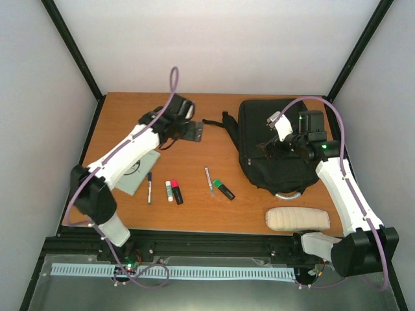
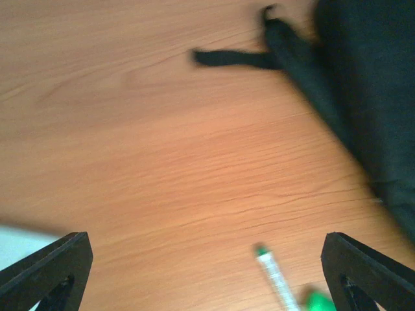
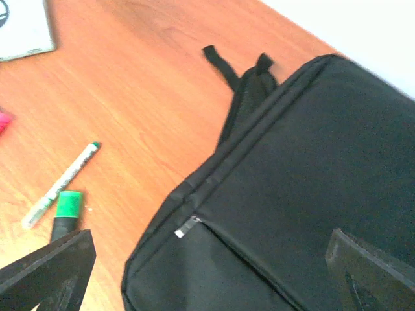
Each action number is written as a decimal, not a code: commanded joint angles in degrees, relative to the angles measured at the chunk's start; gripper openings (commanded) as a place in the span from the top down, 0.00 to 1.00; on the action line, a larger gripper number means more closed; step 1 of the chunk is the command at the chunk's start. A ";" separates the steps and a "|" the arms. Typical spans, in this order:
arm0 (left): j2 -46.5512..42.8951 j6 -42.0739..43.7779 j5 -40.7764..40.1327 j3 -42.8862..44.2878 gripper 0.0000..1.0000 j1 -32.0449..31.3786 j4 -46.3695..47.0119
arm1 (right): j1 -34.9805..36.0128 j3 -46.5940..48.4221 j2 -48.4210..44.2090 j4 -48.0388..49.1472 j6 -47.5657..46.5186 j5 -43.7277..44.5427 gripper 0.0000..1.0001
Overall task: Pack the student bag
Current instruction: Adjust the student bag at the center of the board, then pick up the book from the center of the board.
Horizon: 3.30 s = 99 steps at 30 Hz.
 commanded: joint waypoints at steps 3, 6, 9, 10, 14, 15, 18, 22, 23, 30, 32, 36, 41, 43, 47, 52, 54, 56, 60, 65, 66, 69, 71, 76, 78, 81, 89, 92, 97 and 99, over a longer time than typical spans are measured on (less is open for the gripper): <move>-14.54 1.70 -9.11 -18.15 0.00 8.75 5.32 | 0.27 -3.90 5.64 1.47 0.66 -11.42 0.00; -16.94 -1.84 -17.81 -22.63 0.00 11.49 4.10 | 0.32 -5.99 5.42 1.17 -1.66 -12.30 0.00; -13.60 -9.20 -28.84 -22.56 0.00 15.26 -3.90 | 0.96 -7.60 3.71 3.66 0.42 -5.16 0.00; -12.41 -11.31 -28.91 -22.24 0.00 17.03 -6.39 | 0.98 -7.58 3.26 4.61 2.35 -1.00 0.00; -11.35 -14.54 -23.59 -24.72 0.00 20.49 -9.96 | 0.98 -8.63 1.89 7.20 3.88 7.73 0.00; -11.34 -14.63 -22.18 -25.56 0.00 20.87 -10.24 | 1.02 -9.08 1.42 7.98 3.74 9.02 0.00; -11.24 -14.08 -17.23 -27.36 0.00 21.75 -10.71 | 0.54 -10.84 -0.26 11.92 7.79 11.98 0.00; -16.09 -16.19 -14.00 -33.48 0.00 23.69 -5.28 | 0.45 -10.03 0.07 9.22 8.65 5.87 0.00; -17.27 -17.26 -13.00 -35.93 0.00 25.07 -3.74 | 0.49 -10.16 0.09 8.86 8.28 4.04 0.00; -19.41 -21.02 -4.96 -40.71 0.00 31.14 0.82 | 0.54 -10.12 1.76 6.85 5.47 -2.22 0.13; -18.67 -21.26 -2.81 -40.81 0.00 32.19 1.72 | 0.64 -10.13 2.52 6.44 4.71 -4.14 0.16; -15.82 -22.48 -1.05 -40.62 0.00 33.41 3.23 | 1.51 -10.43 2.72 6.41 2.07 -5.28 0.18; -11.25 -24.24 -1.84 -39.62 0.00 34.26 3.77 | 2.63 -10.31 2.87 6.27 0.15 -4.89 0.18; -11.39 -24.76 -2.74 -39.77 0.00 34.32 3.90 | 2.68 -10.61 2.83 6.83 -0.01 -4.08 0.19; -12.89 -24.64 -6.13 -40.24 0.00 35.40 4.88 | 2.73 -10.92 3.29 6.90 0.32 -5.13 0.20; -10.56 -21.14 -8.39 -32.93 0.00 36.44 5.09 | 2.73 -10.82 4.60 6.95 0.45 -9.49 0.21; -6.84 -20.24 -8.81 -28.27 0.00 36.44 2.96 | 3.08 -10.60 5.59 6.99 0.57 -10.95 0.22; -4.07 -19.65 -9.85 -24.77 0.00 36.63 1.39 | 4.54 -10.45 6.64 7.12 0.40 -10.56 0.22; -1.08 -20.04 -10.52 -21.49 0.00 38.82 -0.37 | 9.04 -10.15 8.50 6.85 -0.29 -9.82 0.23; -1.01 -22.47 -6.65 -23.81 0.00 41.63 -2.29 | 12.95 -10.20 8.89 6.39 -1.42 -9.73 0.24; -3.09 -23.52 -4.57 -26.76 0.00 41.70 -1.84 | 13.43 -10.13 9.01 6.16 -1.45 -9.84 0.24; -11.33 -27.31 -0.61 -34.61 0.00 41.71 1.30 | 14.39 -10.05 8.58 5.61 -1.53 -10.76 0.24; -13.92 -28.53 0.24 -37.27 0.00 41.70 2.16 | 14.94 -10.16 8.19 5.46 -1.74 -10.65 0.23; -10.76 -28.82 3.50 -40.03 0.00 41.71 5.59 | 15.24 -10.52 8.45 5.16 -2.54 -9.91 0.23; -9.45 -29.60 6.10 -41.95 0.00 41.71 8.96 | 15.28 -10.48 8.76 5.10 -2.47 -9.80 0.23; -8.75 -30.65 9.76 -45.46 0.00 41.32 14.30 | 15.23 -10.39 9.33 5.26 -2.27 -9.66 0.23; -4.13 -29.56 12.41 -44.84 0.00 38.84 20.77 | 15.29 -9.97 11.67 5.45 -1.89 -8.22 0.24; -1.37 -29.22 14.77 -42.81 0.00 37.92 22.07 | 15.30 -9.74 12.56 5.19 -1.91 -7.82 0.25; 1.77 -29.31 16.57 -39.78 0.01 33.88 23.36 | 15.39 -9.56 13.55 4.89 -1.90 -6.99 0.26; 2.85 -29.38 17.58 -38.67 0.01 32.11 23.52 | 15.43 -9.63 13.64 4.85 -1.87 -6.64 0.26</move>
